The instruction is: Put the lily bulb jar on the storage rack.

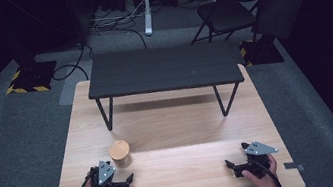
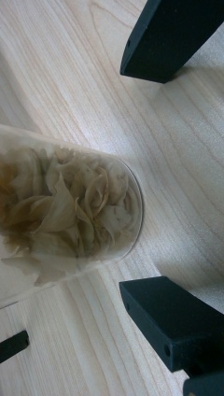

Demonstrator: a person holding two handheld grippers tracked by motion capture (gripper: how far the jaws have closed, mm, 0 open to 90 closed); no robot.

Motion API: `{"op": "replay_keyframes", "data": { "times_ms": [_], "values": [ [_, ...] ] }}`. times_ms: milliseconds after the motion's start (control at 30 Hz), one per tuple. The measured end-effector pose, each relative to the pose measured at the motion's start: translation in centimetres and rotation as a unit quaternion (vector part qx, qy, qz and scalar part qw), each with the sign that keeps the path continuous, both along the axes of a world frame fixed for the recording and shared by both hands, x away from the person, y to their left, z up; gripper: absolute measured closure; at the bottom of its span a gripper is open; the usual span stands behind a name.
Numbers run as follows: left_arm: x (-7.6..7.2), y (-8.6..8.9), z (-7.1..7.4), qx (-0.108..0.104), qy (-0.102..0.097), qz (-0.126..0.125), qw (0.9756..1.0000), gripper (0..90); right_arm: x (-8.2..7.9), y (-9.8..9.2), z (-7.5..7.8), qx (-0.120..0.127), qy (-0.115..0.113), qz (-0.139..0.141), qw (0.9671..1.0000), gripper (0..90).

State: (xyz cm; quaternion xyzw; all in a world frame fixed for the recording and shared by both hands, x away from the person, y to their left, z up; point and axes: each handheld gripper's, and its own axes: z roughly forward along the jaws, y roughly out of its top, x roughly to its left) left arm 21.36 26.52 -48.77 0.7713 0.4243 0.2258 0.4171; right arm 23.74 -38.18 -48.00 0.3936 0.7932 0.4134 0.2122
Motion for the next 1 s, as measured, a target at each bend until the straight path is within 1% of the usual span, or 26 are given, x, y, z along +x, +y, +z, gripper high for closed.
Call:
{"op": "replay_keyframes", "data": {
  "times_ms": [200,300,367,433,500,533,600,700,800,900,967,1000],
  "values": [
    [0.2,0.4,0.1,0.002,0.001,-0.009,1.0000,0.4,0.0,0.0,0.0,0.000,0.000,0.000,1.0000,0.3],
    [0.4,0.2,0.5,0.009,0.006,-0.002,0.9999,0.9,0.0,0.0,0.0,0.000,0.000,0.001,1.0000,0.3],
    [0.2,0.2,0.7,0.010,-0.004,-0.001,0.9999,1.7,0.0,0.0,0.0,0.000,0.000,0.002,1.0000,0.3],
    [0.2,0.4,1.0,0.002,-0.013,-0.006,0.9999,1.6,0.0,0.0,0.0,0.000,0.000,0.002,1.0000,0.3],
    [0.1,0.3,1.4,0.003,-0.022,-0.004,0.9997,1.5,0.0,0.0,0.0,0.000,0.000,0.002,1.0000,0.3],
    [0.1,0.3,1.7,0.001,-0.028,-0.005,0.9996,1.7,0.0,0.0,0.0,0.000,0.000,0.002,1.0000,0.3],
    [0.3,0.2,2.3,-0.004,-0.033,0.003,0.9995,1.9,0.0,-0.1,0.0,0.000,0.000,0.003,1.0000,0.3],
    [0.6,0.3,3.2,-0.024,-0.040,0.004,0.9989,2.5,0.1,0.0,0.0,0.000,0.000,0.003,1.0000,0.0],
    [0.8,0.1,4.0,-0.029,-0.051,0.005,0.9983,2.5,0.1,0.0,0.0,0.000,0.001,0.004,1.0000,0.0],
    [1.2,0.2,4.4,-0.043,-0.049,0.009,0.9979,2.8,0.0,0.0,0.0,0.000,0.001,0.005,1.0000,0.0],
    [1.6,0.1,4.8,-0.040,-0.047,0.007,0.9981,2.9,0.1,0.0,0.0,0.000,0.001,0.006,1.0000,0.0],
    [1.6,0.1,4.8,-0.040,-0.047,0.007,0.9981,3.4,0.1,0.0,0.0,0.000,0.001,0.006,1.0000,0.0]
  ]
}}
